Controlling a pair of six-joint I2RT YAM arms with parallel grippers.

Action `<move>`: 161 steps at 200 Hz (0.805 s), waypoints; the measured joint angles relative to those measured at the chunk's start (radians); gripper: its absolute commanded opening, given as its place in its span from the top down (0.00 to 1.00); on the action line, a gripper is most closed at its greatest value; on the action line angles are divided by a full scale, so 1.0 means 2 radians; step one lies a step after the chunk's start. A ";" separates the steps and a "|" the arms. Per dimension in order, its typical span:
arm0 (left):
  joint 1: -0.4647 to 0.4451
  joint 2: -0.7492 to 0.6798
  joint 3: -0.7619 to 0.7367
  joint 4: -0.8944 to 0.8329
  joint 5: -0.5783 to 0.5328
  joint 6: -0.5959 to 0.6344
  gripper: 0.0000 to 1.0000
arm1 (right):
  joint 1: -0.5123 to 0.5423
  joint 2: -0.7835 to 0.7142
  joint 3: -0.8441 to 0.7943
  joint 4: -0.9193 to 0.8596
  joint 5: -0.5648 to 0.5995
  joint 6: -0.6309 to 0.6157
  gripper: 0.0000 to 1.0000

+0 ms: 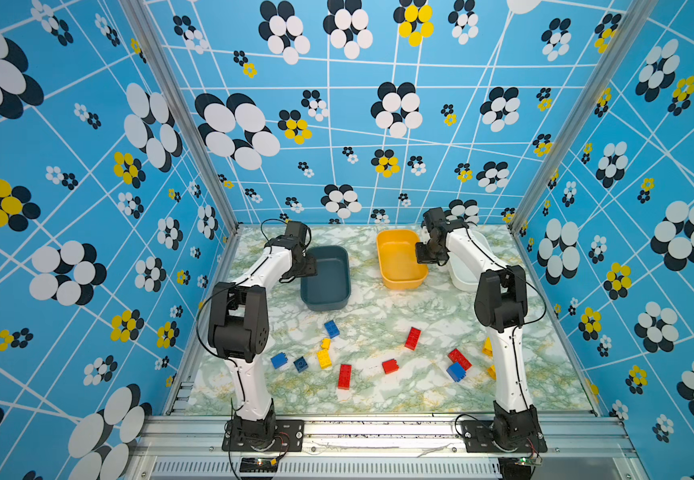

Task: Sort the legos into containers by color
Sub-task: 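Drag the yellow bin with right gripper against the teal bin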

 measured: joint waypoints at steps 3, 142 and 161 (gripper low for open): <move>0.000 -0.001 -0.001 0.001 0.000 0.000 0.28 | 0.002 -0.004 -0.007 0.002 0.000 0.003 1.00; 0.010 -0.068 -0.079 0.048 0.009 -0.015 0.21 | 0.098 -0.084 -0.142 0.055 0.009 0.134 1.00; 0.013 -0.073 -0.084 0.051 0.009 -0.015 0.21 | 0.099 -0.073 -0.124 0.054 0.009 0.139 1.00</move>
